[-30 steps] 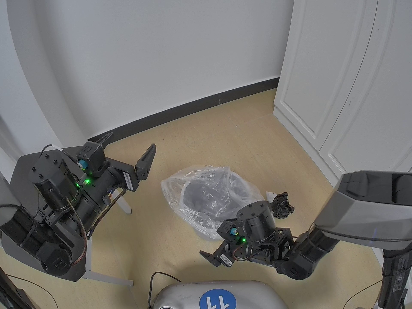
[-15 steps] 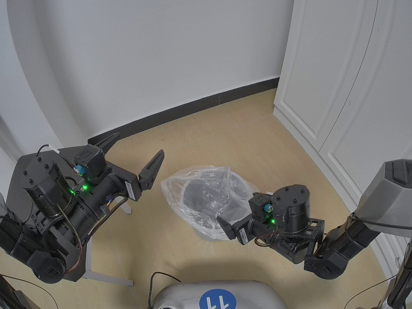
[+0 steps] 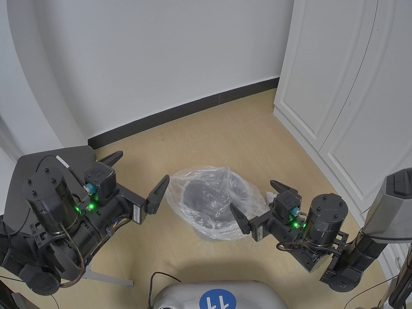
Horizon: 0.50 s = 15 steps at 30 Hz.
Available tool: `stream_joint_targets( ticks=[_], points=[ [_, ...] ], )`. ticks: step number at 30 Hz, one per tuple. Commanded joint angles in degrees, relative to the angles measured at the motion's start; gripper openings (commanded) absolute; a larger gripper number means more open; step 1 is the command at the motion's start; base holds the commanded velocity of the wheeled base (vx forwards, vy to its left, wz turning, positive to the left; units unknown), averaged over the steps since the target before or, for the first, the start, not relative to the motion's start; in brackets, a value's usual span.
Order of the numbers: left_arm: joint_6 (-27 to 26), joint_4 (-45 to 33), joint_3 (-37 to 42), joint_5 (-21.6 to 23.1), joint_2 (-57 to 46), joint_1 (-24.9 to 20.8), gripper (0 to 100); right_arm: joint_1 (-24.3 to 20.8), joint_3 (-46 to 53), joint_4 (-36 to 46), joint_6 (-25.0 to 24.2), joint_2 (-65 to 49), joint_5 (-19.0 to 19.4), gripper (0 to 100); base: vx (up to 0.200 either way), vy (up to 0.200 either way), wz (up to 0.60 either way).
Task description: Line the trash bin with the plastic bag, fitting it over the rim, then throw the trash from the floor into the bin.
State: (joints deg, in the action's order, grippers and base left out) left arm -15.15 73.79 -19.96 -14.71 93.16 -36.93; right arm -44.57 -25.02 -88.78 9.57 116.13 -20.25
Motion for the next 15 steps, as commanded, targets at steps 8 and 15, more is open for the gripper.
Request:
stream_joint_targets(
  ticks=[8,15],
  points=[
    [1.3,-3.4,1.4,-0.5,-8.3,-5.2,100,-4.6,4.5,-1.2,1.0,-6.1,-0.3,100,0.0,0.0,0.0],
    [1.2,-3.4,1.4,-0.5,-8.3,-5.3,100,-2.7,4.9,-1.2,4.4,-8.1,-1.6,100,0.0,0.0,0.0]
  ],
)
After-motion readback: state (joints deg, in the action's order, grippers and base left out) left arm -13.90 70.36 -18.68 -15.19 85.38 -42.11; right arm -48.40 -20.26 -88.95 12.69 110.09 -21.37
